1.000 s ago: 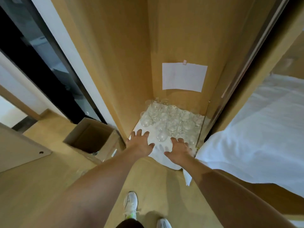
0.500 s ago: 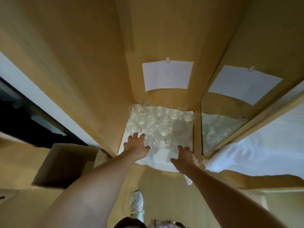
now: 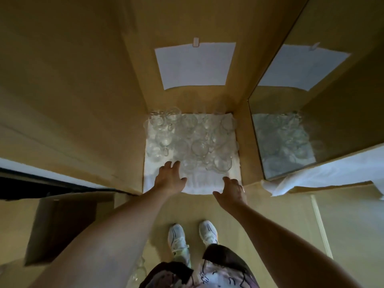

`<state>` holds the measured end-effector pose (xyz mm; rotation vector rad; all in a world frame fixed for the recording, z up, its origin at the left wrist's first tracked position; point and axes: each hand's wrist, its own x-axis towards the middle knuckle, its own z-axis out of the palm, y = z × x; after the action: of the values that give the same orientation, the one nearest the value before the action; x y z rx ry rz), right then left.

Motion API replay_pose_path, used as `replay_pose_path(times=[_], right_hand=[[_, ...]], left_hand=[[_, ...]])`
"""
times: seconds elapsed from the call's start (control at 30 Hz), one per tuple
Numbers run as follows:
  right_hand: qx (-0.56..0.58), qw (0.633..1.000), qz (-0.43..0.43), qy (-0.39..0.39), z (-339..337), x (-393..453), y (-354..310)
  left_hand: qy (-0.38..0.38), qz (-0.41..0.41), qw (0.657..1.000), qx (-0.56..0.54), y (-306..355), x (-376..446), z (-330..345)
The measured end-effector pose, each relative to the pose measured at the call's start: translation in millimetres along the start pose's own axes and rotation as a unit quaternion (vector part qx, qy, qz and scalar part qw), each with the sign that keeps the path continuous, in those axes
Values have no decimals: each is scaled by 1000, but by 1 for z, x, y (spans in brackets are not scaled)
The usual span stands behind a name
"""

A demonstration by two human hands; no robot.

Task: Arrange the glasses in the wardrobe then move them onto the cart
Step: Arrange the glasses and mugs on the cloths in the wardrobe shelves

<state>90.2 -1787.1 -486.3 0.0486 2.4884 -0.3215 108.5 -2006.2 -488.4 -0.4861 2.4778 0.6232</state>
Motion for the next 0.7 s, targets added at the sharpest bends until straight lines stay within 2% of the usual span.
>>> replay_pose_path(times=[0.2, 0.37, 0.5, 0.7], right_hand=[[11, 999, 19, -26, 17, 21, -3], [-12, 999, 9, -47, 18, 47, -11], [-7, 999, 4, -36, 14, 73, -18], [-5, 999, 50, 1, 23, 117, -17]], left_hand=[[-18, -11, 998, -60, -5, 17, 21], [-21, -29, 997, -69, -8, 32, 24], [-21, -48, 995, -80, -6, 50, 22], [-12, -63, 992, -106, 1, 78, 36]])
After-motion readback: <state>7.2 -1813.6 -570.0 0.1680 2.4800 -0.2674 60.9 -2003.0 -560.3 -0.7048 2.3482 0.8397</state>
